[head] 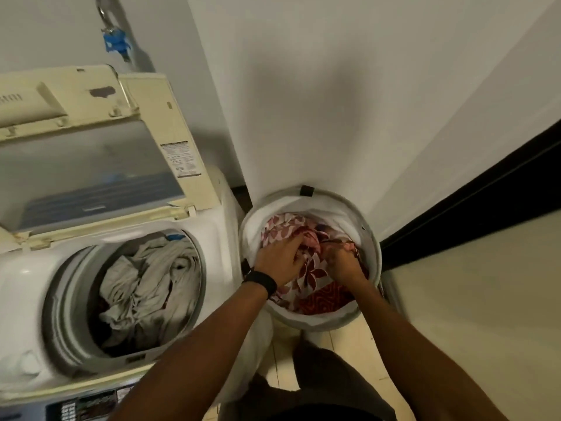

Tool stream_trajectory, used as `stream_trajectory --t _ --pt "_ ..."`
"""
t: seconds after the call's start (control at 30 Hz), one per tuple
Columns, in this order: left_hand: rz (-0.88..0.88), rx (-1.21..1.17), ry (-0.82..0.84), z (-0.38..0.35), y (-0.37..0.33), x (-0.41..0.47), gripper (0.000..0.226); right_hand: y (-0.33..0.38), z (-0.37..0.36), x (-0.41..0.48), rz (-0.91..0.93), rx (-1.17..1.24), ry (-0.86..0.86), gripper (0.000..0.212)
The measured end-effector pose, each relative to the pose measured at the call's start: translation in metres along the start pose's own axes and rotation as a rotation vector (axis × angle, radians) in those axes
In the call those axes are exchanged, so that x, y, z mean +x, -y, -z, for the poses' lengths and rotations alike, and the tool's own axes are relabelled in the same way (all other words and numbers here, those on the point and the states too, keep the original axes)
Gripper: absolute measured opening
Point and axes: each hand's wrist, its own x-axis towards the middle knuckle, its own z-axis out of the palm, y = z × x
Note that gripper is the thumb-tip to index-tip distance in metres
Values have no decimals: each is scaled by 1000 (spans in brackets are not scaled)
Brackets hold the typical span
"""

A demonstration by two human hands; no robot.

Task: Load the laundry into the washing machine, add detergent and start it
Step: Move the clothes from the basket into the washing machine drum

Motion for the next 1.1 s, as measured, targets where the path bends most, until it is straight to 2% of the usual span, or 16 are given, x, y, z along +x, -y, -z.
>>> stream_trajectory --t 0.1,0.17,0.3,0.4,0.47,0.53,0.63,0.7,0.77,0.83,1.0,1.1 --pt "48 26 30 -22 0 5 48 -29 -23 3 -78 -108 286 45" --pt "74 38 60 -36 4 8 47 -35 -34 0 -93 -156 361 48" --pt "115 30 117 -57 8 13 48 -29 -41 -2 -142 -147 258 37" --pt "165 -24 206 -68 10 19 58 -22 -33 1 -173 -111 173 30" --pt "219 -103 304 -76 13 21 73 -16 -27 5 -165 -21 123 26" --pt "251 -155 401 -83 11 21 99 -7 -21 5 -117 99 88 19" --pt "338 -252 372 -92 8 20 128 12 -11 3 6 293 76 5" --pt "413 -304 259 -93 9 19 117 23 -5 2 68 433 81 4" --pt "424 -374 122 -86 11 18 80 30 1 0 107 583 91 7" --pt "446 -456 -8 -72 9 18 56 35 7 -1 120 719 60 12" --pt "535 -696 -172 -39 11 22 41 36 18 -9 69 804 -172 26" --pt "566 -792 -222 -21 5 26 29 29 18 -21 44 861 -93 58"
